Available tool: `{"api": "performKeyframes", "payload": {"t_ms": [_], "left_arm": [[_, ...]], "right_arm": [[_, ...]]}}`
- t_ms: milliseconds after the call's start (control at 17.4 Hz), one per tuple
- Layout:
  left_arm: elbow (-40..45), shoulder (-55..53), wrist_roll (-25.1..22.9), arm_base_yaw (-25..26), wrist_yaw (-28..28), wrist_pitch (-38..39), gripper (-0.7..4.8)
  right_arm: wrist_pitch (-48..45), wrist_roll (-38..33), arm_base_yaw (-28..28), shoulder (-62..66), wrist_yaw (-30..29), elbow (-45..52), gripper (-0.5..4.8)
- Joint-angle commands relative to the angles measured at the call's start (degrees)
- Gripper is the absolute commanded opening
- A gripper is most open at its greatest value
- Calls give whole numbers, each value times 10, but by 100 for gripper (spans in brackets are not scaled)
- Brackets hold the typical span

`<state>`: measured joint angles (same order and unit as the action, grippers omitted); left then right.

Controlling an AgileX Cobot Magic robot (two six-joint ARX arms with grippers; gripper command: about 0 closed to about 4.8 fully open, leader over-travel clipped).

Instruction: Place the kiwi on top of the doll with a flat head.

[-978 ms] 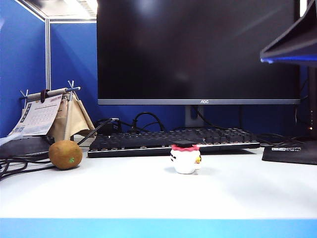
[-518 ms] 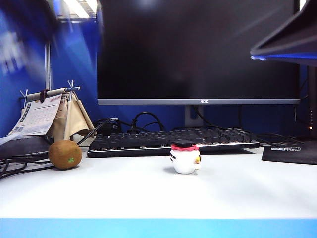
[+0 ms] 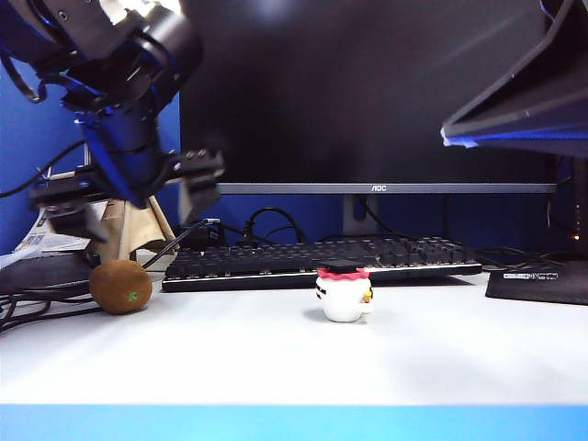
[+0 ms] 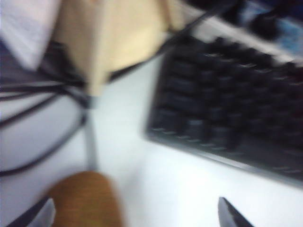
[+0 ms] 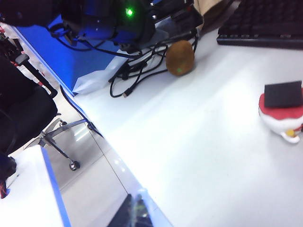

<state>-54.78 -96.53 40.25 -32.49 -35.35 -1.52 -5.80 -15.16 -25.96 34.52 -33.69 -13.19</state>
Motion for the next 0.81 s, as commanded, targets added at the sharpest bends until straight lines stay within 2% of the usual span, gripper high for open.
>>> {"api": "performKeyframes", "payload": {"t_ms": [58, 345, 806], "left_arm": [[-2, -1, -9, 9, -4, 44, 479], [-2, -34, 38, 9, 12, 42, 479], [-2, -70, 59, 19, 9, 35, 479]], "right_arm": [[-3, 2, 0, -2, -3, -3, 0], [-4, 2, 0, -1, 5, -3, 0], [5, 2, 0, -1, 5, -2, -1]]}}
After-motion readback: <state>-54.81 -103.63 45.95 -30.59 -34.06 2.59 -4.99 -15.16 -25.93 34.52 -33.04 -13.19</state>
